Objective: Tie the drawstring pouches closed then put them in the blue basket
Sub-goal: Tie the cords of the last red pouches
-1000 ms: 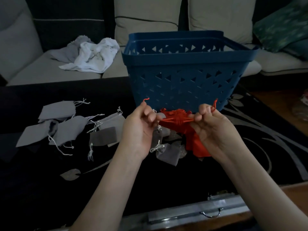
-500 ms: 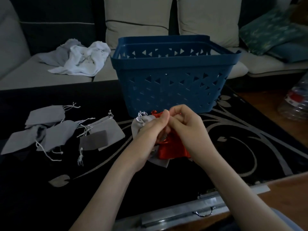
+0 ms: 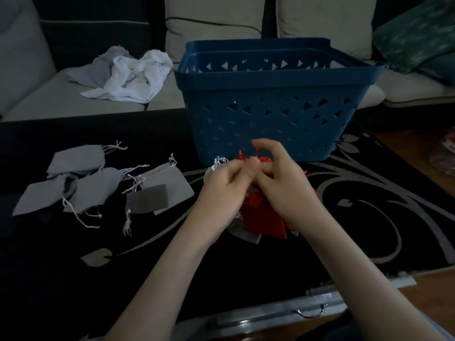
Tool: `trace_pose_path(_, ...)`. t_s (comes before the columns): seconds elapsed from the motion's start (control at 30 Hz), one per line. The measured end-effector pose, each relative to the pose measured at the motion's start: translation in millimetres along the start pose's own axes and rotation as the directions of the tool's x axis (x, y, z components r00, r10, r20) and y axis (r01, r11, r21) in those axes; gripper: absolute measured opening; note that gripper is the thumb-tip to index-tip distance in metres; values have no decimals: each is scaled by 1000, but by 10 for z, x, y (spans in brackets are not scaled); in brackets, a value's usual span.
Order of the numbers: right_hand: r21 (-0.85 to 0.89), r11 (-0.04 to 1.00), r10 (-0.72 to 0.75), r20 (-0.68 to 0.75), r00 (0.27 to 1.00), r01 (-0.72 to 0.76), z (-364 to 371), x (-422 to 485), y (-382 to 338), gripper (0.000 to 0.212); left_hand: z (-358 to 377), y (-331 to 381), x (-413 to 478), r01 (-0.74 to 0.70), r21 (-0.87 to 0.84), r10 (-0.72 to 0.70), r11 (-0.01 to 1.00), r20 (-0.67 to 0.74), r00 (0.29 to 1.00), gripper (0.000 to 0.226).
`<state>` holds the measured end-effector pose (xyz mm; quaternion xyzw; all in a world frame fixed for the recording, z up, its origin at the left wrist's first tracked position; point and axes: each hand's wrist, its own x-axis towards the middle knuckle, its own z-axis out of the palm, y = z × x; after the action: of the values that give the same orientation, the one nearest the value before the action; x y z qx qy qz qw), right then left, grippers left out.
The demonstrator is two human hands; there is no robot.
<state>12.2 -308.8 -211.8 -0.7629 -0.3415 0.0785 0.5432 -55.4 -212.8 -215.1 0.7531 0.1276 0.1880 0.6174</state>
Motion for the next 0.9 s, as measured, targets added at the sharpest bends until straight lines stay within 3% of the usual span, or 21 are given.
trace_pose_path(0.13,-24,1000,-1,17,1000,2,46,-17,18,24,26,-100,6,-13,37,18,999,-119,993,44)
trace_pose_path(0.27,89,996,-7,19,1000,6,62,-27,4,16,33,-85,46,87,-123,-108,989,-176,979,37)
trace_pose_path(0.37,135,989,-54,3,999,53,79,-68,-9,13,34,-60,26,132,-236,-162,963,-115,980,50)
trace_pose_path(0.57,264,962,-64,-39,997,72,45,-66,31,15,-24,-92,67,186,-338,-207,923,-27,978,37)
trace_pose_path(0.63,314,949,-43,9,999,38,14,-70,9,13,-60,-81,65,183,-368,-193,912,10,981,31)
trace_pose_path(0.77,387,917,40,156,987,-99,-102,-42,16,38,-176,-70,89,190,-429,-189,883,46,981,23)
trace_pose_path(0.9,405,897,118,160,980,-175,-168,-36,39,36,-265,-43,73,106,-318,-69,942,124,990,13)
